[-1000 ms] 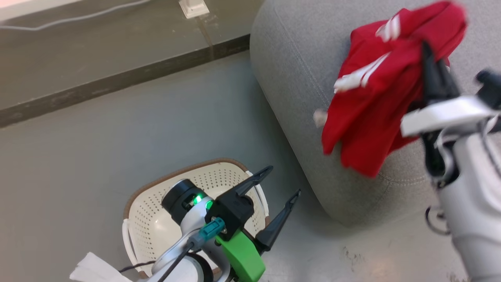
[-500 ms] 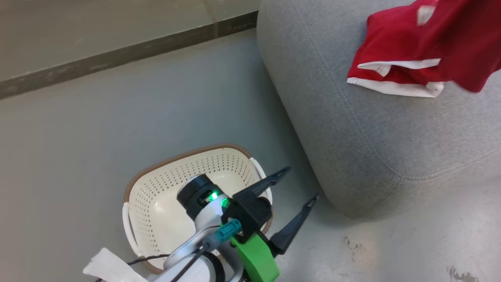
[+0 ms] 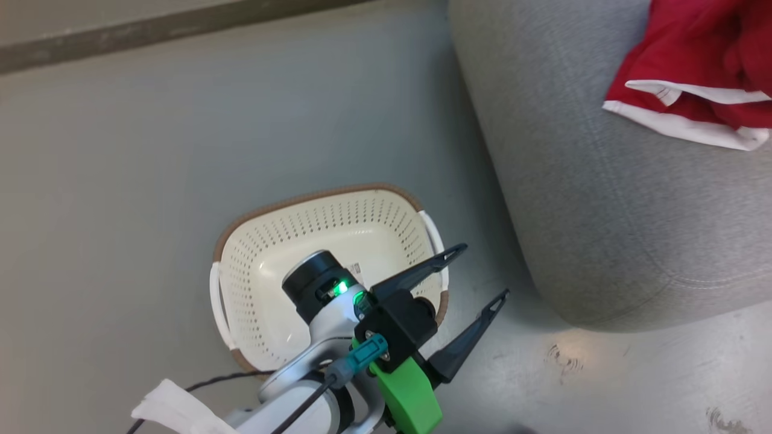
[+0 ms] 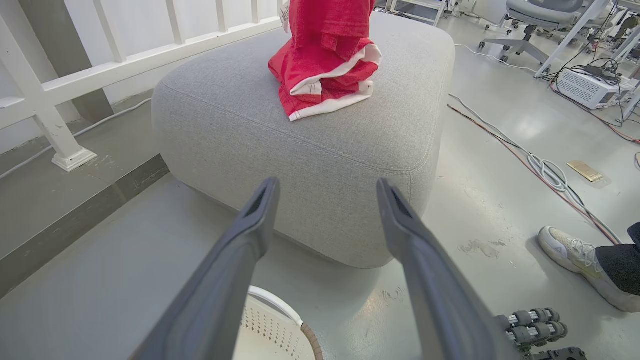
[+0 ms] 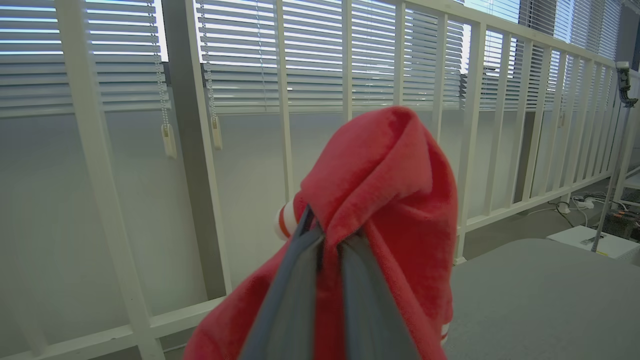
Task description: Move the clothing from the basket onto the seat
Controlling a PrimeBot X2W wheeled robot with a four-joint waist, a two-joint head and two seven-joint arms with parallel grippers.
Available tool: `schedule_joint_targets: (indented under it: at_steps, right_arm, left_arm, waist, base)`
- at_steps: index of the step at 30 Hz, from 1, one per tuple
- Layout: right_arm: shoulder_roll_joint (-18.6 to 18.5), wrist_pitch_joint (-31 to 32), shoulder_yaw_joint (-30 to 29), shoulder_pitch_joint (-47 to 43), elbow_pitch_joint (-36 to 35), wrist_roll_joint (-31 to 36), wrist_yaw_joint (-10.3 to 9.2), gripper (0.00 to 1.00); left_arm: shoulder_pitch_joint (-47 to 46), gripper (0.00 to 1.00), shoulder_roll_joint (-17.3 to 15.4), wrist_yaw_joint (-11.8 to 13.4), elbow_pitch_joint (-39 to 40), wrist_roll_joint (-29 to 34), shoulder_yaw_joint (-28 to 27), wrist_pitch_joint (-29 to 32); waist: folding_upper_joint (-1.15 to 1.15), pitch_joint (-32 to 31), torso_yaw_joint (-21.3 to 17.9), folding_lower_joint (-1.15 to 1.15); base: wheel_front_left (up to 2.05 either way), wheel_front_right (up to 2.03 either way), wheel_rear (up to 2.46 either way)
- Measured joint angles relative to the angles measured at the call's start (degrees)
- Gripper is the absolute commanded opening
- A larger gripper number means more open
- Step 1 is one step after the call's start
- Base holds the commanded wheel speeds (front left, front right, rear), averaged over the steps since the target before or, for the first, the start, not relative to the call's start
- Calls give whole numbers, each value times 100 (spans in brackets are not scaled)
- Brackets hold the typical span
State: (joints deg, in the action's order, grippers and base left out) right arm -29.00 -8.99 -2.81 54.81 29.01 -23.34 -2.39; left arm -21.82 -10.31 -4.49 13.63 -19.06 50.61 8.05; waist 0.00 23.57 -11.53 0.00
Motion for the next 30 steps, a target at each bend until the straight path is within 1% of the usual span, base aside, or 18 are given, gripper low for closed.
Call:
schedule_joint_targets:
  at_steps: [4, 10, 13, 16, 25, 26, 27, 30]
  right_arm:
    - [86, 77, -3, -31, 345, -91, -24, 0]
    - [542, 137, 1, -283, 923, -275, -25, 0]
    - [667, 147, -35, -330, 1124, -411, -26, 0]
    - [678, 145, -88, -355, 1373, -447, -31, 0]
    - [712, -31, -123, -385, 1738, -483, -23, 0]
    - [733, -62, -123, -385, 1777, -483, -22, 46]
    - [745, -80, -107, -385, 1807, -482, -21, 100]
    - [746, -164, -66, -385, 1898, -468, -1, 100]
  left_arm:
    - [-152, 100, -12, -1, 37, 27, -23, 0]
    - [-288, 100, -100, -5, 31, 188, -79, -1]
    - [-322, 100, -136, -13, 25, 192, -105, -2]
    - [-381, 100, -141, -54, -23, 192, -108, -11]
    - [-419, 100, -158, -62, -167, 175, -109, -75]
    - [-423, 100, -170, -63, -194, 175, -110, -84]
    - [-428, 100, -179, -81, -212, 174, -109, -113]
    - [-441, 100, -179, -107, -280, 157, -98, -185]
  waist:
    - [0, 251, 123, 0]
    - [0, 608, 243, 1]
    - [0, 744, 265, 1]
    - [0, 836, 265, 1]
    - [0, 859, 224, 0]
    - [0, 845, 218, 0]
    - [0, 827, 211, 0]
    - [0, 751, 197, 0]
  base:
    - [0, 0, 0]
    - [0, 0, 0]
    - [0, 0, 0]
    - [0, 0, 0]
    - [0, 0, 0]
    - [0, 0, 0]
    - [0, 0, 0]
    - [0, 0, 0]
